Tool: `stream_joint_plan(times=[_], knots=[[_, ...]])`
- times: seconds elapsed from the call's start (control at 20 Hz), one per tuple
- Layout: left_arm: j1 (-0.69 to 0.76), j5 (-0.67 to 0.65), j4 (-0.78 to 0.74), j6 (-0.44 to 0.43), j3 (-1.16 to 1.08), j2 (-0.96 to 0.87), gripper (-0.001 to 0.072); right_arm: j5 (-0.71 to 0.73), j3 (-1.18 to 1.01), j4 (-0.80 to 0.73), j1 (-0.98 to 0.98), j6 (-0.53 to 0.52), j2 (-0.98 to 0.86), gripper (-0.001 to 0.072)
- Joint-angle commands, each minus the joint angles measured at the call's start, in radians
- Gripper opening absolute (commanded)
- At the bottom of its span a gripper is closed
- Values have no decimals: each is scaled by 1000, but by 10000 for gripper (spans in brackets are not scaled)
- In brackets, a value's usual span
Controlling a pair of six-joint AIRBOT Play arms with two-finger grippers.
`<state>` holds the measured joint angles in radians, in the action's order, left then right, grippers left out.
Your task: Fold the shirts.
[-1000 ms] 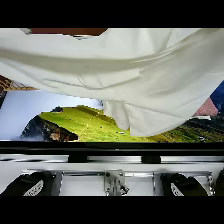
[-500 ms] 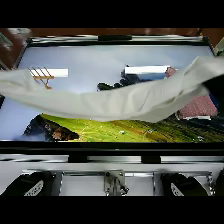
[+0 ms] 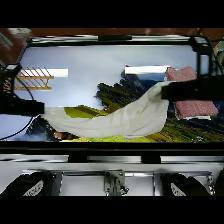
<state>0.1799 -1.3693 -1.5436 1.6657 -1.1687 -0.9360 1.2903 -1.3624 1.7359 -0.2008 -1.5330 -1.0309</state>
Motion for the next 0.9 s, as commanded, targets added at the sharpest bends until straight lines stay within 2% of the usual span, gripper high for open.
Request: stream_joint_plan(times=[0.0, 0.1, 0.15, 0.2, 0.25, 0.3, 0.4, 0.6, 0.75, 0.85], knots=[[-1, 221, 11, 35, 45, -179, 33, -271, 31, 0, 0, 72, -225, 59], [-1, 220, 13, 35, 45, -325, 34, -310, 31, 25, 0, 114, -369, 60], [-1, 209, 25, 35, 45, -394, 53, -320, 31, 56, 0, 128, -430, 115], [-1, 195, 37, 35, 41, -452, 272, -322, 30, 86, 1, 128, -471, 324], [-1, 167, 37, 50, 28, -494, 591, -322, 29, 100, 1, 125, -497, 591], [-9, 131, 34, 57, 5, -524, 720, -320, 29, 92, 1, 122, -502, 612], [-49, 100, 33, 44, -39, -528, 720, -284, 11, 52, 15, 90, -482, 612], [-202, 5, 34, -36, -103, -460, 720, -121, -26, -26, 134, 18, -402, 612], [-332, -66, 61, -93, -69, -412, 715, 39, -25, 23, 285, -40, -383, 612], [-396, -67, 101, -110, 22, -381, 715, 101, -4, 102, 366, -78, -383, 612]])
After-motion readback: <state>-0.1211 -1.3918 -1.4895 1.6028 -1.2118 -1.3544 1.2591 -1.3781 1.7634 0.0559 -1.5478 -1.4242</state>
